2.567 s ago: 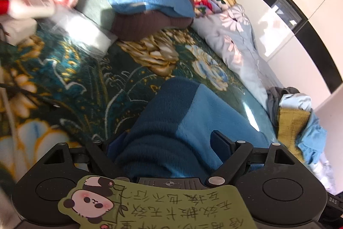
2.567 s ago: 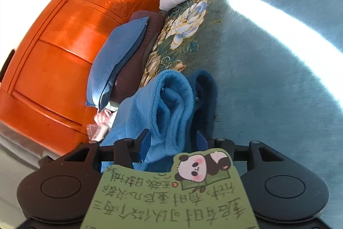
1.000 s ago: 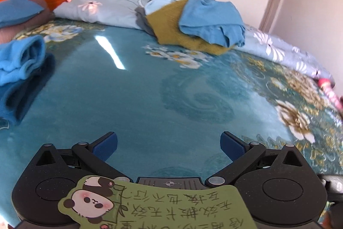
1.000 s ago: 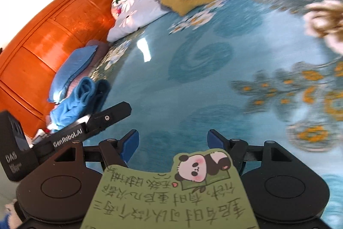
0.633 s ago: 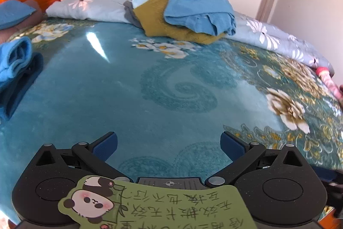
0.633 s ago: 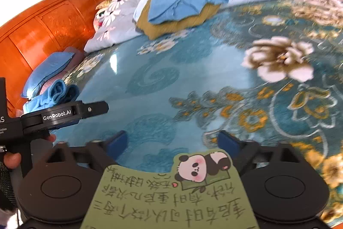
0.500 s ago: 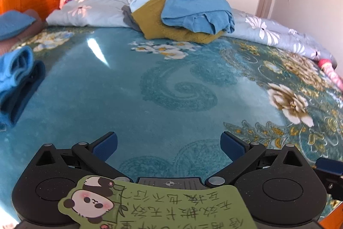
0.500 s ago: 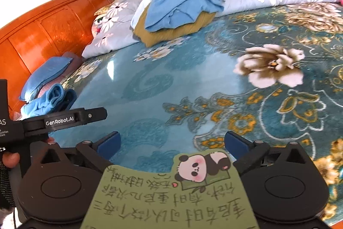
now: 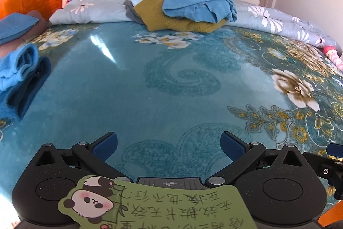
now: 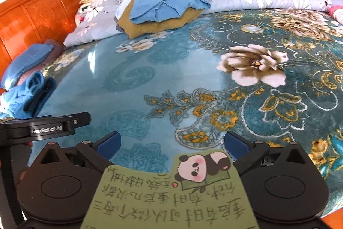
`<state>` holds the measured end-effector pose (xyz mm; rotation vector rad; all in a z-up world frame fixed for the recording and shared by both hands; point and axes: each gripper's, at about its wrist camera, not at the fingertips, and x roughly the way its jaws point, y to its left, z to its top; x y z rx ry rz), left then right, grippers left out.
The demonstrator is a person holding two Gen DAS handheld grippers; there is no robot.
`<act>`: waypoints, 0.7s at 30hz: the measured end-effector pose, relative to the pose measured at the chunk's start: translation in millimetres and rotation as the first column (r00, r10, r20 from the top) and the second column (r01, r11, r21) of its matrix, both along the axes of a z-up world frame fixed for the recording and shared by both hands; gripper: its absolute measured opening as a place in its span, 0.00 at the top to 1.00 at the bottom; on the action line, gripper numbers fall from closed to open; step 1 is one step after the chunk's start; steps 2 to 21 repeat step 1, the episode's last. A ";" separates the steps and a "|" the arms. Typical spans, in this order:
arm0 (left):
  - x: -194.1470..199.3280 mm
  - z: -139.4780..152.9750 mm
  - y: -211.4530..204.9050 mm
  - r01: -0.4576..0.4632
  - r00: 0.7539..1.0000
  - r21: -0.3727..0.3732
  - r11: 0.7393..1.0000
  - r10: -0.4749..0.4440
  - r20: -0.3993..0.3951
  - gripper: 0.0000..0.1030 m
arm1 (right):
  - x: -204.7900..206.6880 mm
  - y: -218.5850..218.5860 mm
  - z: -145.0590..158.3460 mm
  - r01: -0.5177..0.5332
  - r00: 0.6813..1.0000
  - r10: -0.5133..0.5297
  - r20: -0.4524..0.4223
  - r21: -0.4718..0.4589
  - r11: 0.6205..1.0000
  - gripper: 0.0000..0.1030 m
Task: Fold clothes
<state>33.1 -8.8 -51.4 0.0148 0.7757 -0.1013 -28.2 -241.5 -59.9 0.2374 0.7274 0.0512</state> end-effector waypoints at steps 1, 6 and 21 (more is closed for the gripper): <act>-0.5 0.2 0.3 0.000 1.000 0.001 1.000 0.000 0.002 0.00 | -0.1 0.0 0.2 -0.001 1.000 0.001 -0.001 0.002 1.000 0.01; -0.5 0.2 0.3 0.000 1.000 0.001 1.000 0.000 0.002 0.00 | -0.1 0.0 0.2 -0.001 1.000 0.001 -0.001 0.002 1.000 0.01; -0.5 0.2 0.3 0.000 1.000 0.001 1.000 0.000 0.002 0.00 | -0.1 0.0 0.2 -0.001 1.000 0.001 -0.001 0.002 1.000 0.01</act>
